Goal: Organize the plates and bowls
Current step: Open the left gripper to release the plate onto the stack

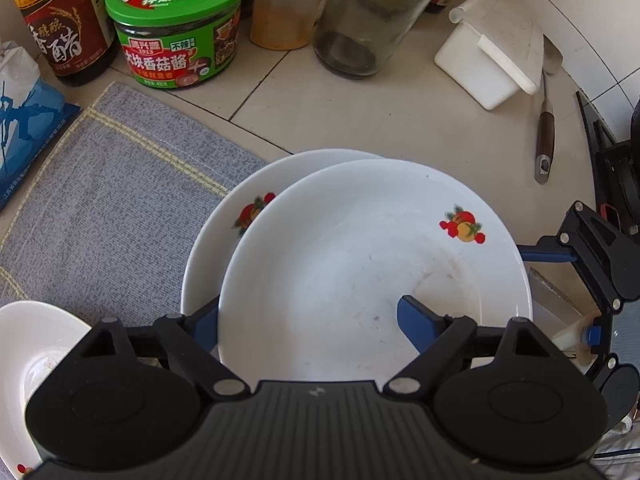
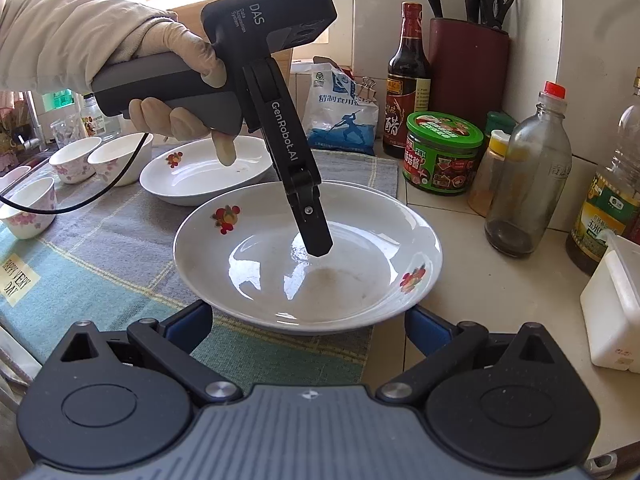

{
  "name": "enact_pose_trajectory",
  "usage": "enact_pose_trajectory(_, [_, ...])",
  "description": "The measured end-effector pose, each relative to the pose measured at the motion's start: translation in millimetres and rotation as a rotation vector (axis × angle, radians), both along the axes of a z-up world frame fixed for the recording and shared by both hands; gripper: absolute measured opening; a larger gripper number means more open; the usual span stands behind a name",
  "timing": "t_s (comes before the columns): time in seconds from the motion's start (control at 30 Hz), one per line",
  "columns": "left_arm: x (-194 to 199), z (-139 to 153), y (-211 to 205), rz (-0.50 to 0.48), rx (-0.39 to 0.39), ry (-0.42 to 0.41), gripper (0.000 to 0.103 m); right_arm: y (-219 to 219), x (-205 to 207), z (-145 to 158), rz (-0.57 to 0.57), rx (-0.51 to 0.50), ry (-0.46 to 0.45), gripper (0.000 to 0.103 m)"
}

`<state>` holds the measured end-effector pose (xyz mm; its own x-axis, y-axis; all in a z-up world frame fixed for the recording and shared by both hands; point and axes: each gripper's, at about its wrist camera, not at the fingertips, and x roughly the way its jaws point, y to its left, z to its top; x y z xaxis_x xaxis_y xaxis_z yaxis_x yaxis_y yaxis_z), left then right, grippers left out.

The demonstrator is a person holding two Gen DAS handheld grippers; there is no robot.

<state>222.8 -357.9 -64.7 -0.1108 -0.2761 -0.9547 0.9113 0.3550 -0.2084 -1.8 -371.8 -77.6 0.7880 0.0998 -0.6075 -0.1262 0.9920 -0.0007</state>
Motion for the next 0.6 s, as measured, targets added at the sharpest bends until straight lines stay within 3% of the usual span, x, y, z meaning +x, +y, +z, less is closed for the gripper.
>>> enact_pose_trajectory(0.6, [4.3,12.6,24.1,0.068,-0.003,0.016,0.089,0.0,2.5,-2.6,0.021,0.007,-0.002,0.103])
